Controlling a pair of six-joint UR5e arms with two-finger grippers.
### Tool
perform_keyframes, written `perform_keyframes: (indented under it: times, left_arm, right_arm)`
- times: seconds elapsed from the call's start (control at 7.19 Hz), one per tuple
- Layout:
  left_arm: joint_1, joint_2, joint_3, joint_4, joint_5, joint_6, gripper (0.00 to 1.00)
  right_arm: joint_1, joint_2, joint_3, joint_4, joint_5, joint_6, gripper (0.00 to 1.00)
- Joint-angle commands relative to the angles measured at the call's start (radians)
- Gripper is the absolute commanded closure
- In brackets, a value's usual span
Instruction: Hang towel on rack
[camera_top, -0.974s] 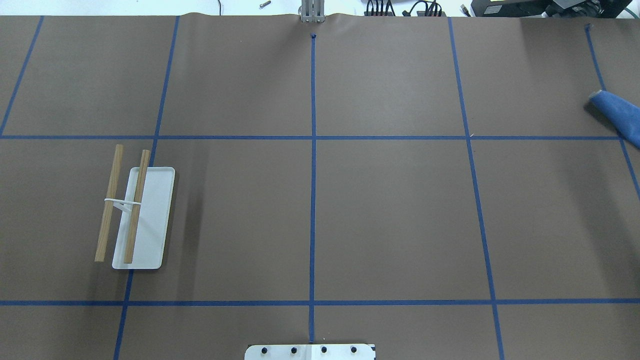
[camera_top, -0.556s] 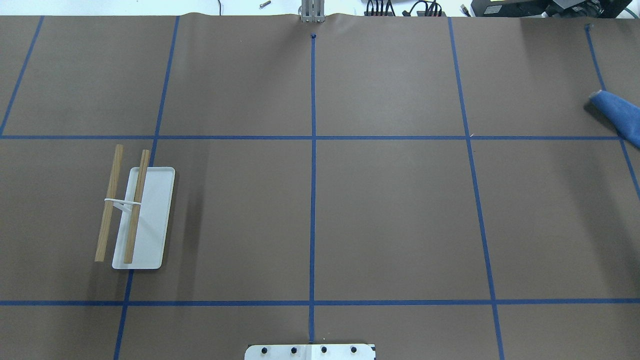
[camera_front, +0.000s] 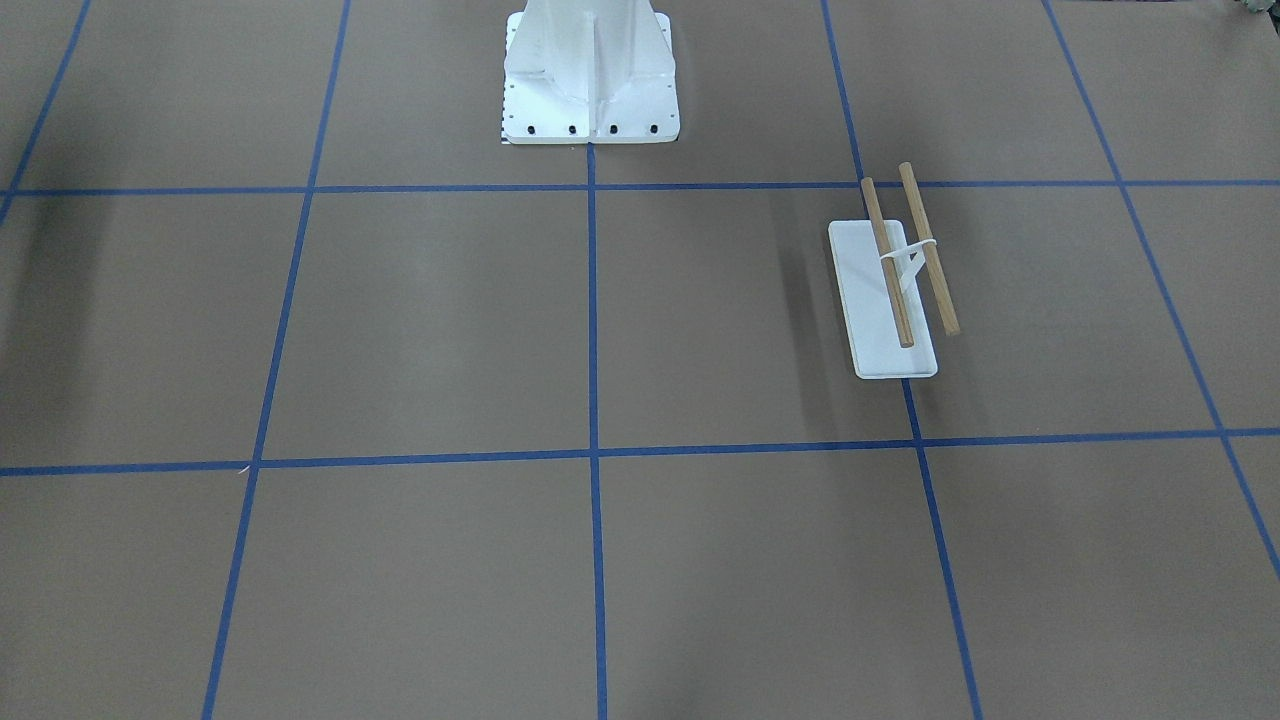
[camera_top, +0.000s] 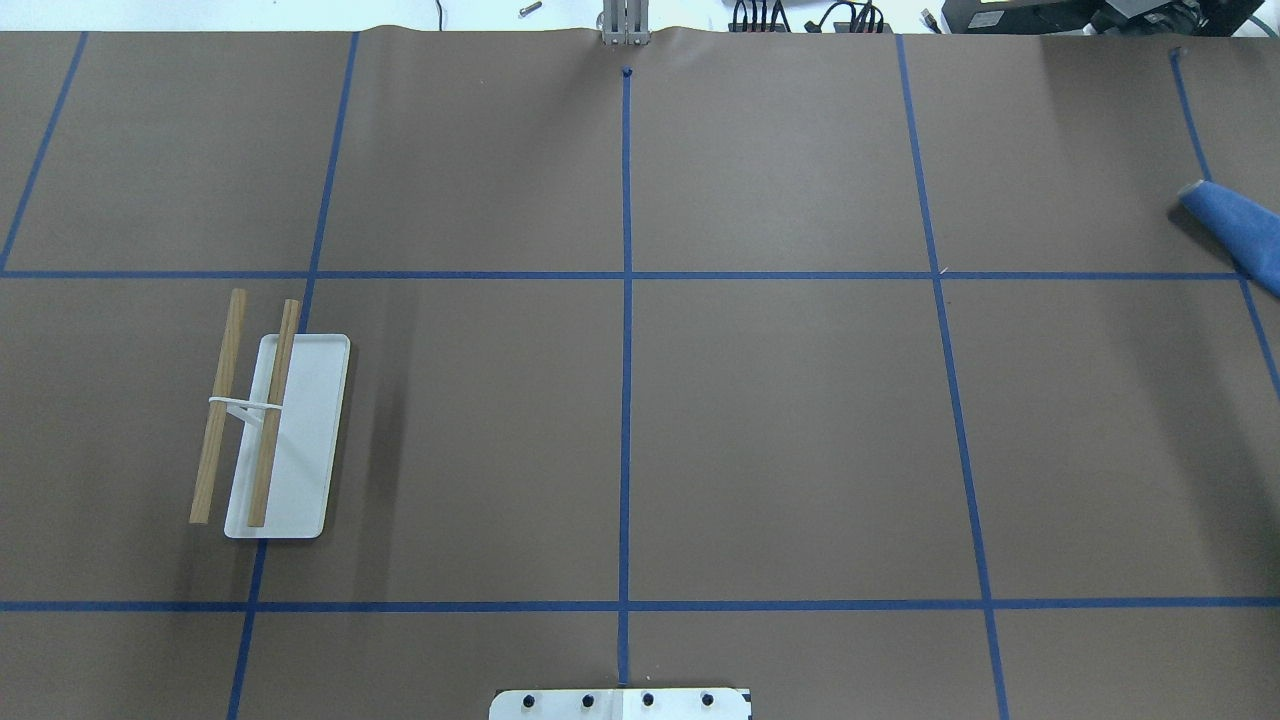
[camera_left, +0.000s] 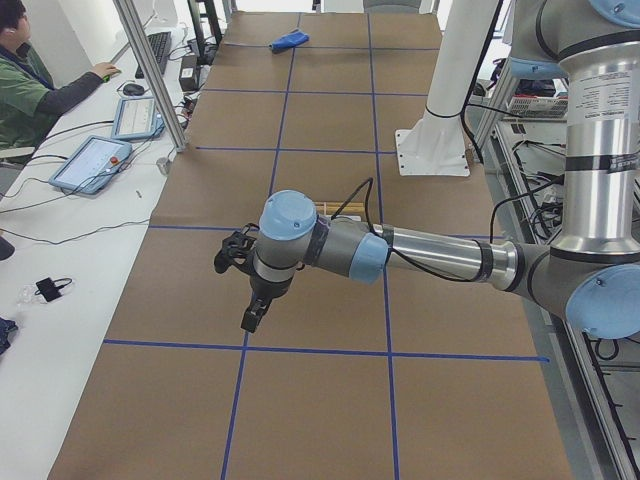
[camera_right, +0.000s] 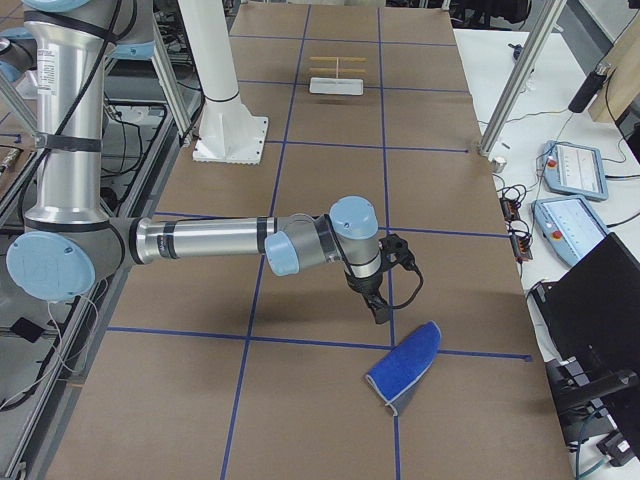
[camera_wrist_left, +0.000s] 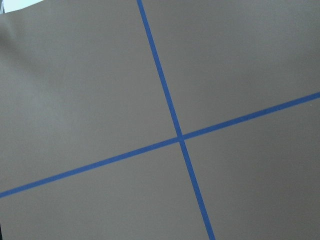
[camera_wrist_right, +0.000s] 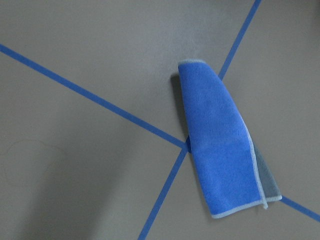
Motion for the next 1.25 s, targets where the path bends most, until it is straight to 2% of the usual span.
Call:
perform_keyframes:
  times: [0.0,0.28,0.56,0.83,0.97,1.11]
  left_arm:
    - [-0.001,-0.013,0.029,-0.093,-0.008,-0.07,0.01]
    - [-0.001,-0.004,0.038,-0.13,-0.008,-0.077,0.01]
    - [-0.001,0.005,0.036,-0.13,-0.008,-0.08,0.01]
    - [-0.001,0.006,0.038,-0.13,-0.008,-0.078,0.01]
    - [-0.001,0.006,0.038,-0.13,-0.008,-0.08,0.01]
    - [-0.001,0.006,0.036,-0.13,-0.008,-0.078,0.01]
  right_arm:
    - [-0.071,0.117,-0.065,0.013,-0.011,0.029,0.0]
    - [-0.152,0.252,-0.209,0.021,-0.041,0.075,0.0]
    - [-0.26,0.266,-0.263,0.024,-0.214,0.078,0.0]
    - [-0.291,0.274,-0.318,0.025,-0.306,0.074,0.0]
    - [-0.291,0.313,-0.388,0.028,-0.343,0.071,0.0]
    - [-0.292,0.346,-0.509,0.141,-0.388,0.072,0.0]
